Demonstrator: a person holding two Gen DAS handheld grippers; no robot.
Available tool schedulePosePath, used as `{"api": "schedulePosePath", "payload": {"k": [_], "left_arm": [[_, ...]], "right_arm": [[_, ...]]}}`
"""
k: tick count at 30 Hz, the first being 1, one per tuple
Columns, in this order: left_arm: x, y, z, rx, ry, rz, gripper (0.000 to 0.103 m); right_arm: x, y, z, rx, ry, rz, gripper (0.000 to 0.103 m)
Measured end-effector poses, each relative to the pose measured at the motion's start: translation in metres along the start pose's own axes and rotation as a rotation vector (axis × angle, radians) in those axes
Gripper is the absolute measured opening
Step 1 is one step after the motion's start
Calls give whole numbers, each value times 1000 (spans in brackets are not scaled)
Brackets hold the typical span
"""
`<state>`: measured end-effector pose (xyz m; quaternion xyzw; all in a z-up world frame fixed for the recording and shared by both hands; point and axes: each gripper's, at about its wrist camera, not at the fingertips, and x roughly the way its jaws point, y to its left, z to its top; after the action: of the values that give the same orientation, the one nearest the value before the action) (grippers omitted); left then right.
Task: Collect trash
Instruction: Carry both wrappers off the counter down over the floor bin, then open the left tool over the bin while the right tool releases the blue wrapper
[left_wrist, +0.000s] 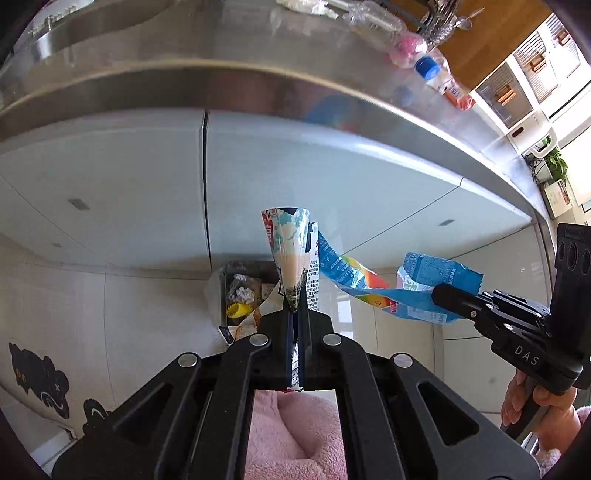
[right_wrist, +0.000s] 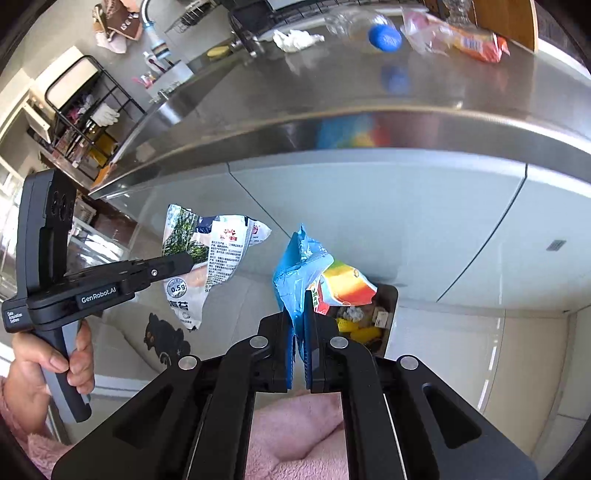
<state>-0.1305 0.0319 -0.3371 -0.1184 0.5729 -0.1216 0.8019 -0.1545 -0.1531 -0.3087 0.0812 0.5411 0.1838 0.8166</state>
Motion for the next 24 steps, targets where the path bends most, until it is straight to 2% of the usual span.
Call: {"api": "schedulePosePath", "payload": {"k": [13, 18, 22, 24], "left_arm": [[153, 33, -30, -11, 221, -16, 0], [194, 40, -27, -34, 261, -19, 1], [220, 47, -22, -63, 291, -6, 3], [231, 48, -20, -73, 300, 1, 10]], "right_arm": [[128, -56, -26, 142, 180, -56, 6], [167, -73, -27, 216, 217, -44, 6], [195, -84, -28, 274, 247, -79, 6], [207, -90, -29, 315, 267, -100, 6]]}}
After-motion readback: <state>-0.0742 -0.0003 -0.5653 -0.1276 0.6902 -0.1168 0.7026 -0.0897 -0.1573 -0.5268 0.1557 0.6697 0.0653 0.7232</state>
